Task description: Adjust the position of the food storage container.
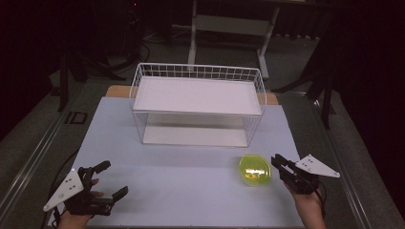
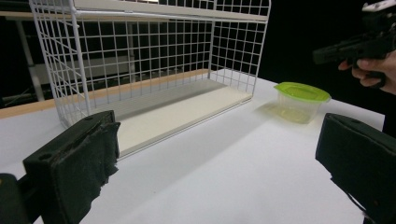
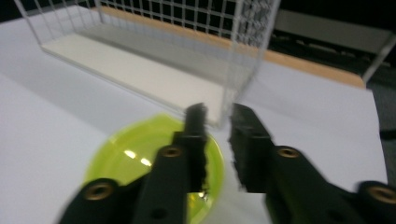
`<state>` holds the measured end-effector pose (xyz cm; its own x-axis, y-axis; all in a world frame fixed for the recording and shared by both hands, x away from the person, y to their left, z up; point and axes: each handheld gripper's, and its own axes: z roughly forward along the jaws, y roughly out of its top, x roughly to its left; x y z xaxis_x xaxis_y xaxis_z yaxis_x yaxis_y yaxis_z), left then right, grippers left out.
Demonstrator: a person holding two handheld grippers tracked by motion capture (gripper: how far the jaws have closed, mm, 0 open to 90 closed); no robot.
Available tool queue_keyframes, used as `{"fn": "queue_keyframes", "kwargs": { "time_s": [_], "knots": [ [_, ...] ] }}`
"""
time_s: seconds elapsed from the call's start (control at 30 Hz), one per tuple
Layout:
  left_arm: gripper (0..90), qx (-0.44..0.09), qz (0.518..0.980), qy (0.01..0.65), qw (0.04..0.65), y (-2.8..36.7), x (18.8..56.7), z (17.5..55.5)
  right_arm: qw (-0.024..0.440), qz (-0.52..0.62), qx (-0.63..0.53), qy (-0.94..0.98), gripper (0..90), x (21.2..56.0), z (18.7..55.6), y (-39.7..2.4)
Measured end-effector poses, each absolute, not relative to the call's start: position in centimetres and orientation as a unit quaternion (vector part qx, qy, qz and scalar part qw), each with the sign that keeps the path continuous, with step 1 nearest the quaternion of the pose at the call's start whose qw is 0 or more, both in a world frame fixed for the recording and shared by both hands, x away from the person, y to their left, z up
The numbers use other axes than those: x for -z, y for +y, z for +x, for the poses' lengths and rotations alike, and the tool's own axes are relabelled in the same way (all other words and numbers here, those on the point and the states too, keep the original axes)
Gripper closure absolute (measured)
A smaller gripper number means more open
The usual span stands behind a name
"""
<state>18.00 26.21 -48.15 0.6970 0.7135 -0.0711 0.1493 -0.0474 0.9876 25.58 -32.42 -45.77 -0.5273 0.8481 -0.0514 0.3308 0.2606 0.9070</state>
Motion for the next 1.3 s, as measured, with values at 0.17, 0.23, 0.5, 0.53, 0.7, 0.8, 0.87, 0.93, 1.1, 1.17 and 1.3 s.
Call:
{"fn": "queue_keyframes", "kwargs": {
  "time_s": [0.17, 0.23, 0.5, 0.53, 0.7, 0.8, 0.87, 0.93, 1.1, 1.17, 1.3],
  "knots": [
    [0.4, -0.230, 0.688, 0.310, 0.614, 26.0, 48.1, 17.9, 0.269, 0.413, -0.422, 0.761, 89.9, 47.6, 25.7, -33.4],
    [0.4, -0.231, 0.692, 0.307, 0.612, 25.9, 48.1, 17.8, 0.269, 0.421, -0.401, 0.768, 90.0, 48.5, 25.6, -33.5],
    [0.4, -0.232, 0.692, 0.305, 0.611, 25.9, 48.0, 17.8, 0.228, 0.443, -0.382, 0.778, 90.0, 50.9, 25.6, -33.8],
    [0.4, -0.232, 0.692, 0.305, 0.612, 25.9, 48.0, 17.8, 0.217, 0.445, -0.386, 0.778, 90.0, 51.2, 25.6, -33.7],
    [0.4, -0.232, 0.695, 0.303, 0.610, 25.8, 48.0, 17.8, 0.186, 0.438, -0.382, 0.792, 90.0, 52.1, 25.6, -33.0],
    [0.4, -0.232, 0.695, 0.303, 0.609, 25.8, 48.1, 17.9, 0.172, 0.433, -0.383, 0.798, 90.0, 52.3, 25.8, -32.6],
    [0.4, -0.231, 0.695, 0.304, 0.609, 25.8, 48.1, 17.9, 0.171, 0.427, -0.377, 0.804, 90.0, 52.4, 25.8, -32.3],
    [0.4, -0.231, 0.695, 0.304, 0.609, 25.7, 48.1, 17.9, 0.166, 0.423, -0.380, 0.806, 90.0, 52.4, 25.9, -32.0],
    [0.4, -0.232, 0.696, 0.302, 0.608, 25.7, 48.0, 17.9, 0.149, 0.398, -0.373, 0.825, 90.0, 52.5, 26.1, -30.5],
    [0.4, -0.233, 0.697, 0.302, 0.607, 25.6, 48.1, 17.9, 0.146, 0.391, -0.376, 0.828, 90.0, 52.5, 26.2, -30.0],
    [0.4, -0.236, 0.699, 0.299, 0.605, 25.6, 48.1, 17.9, 0.141, 0.372, -0.373, 0.839, 90.0, 52.4, 26.6, -28.5]
  ]
}}
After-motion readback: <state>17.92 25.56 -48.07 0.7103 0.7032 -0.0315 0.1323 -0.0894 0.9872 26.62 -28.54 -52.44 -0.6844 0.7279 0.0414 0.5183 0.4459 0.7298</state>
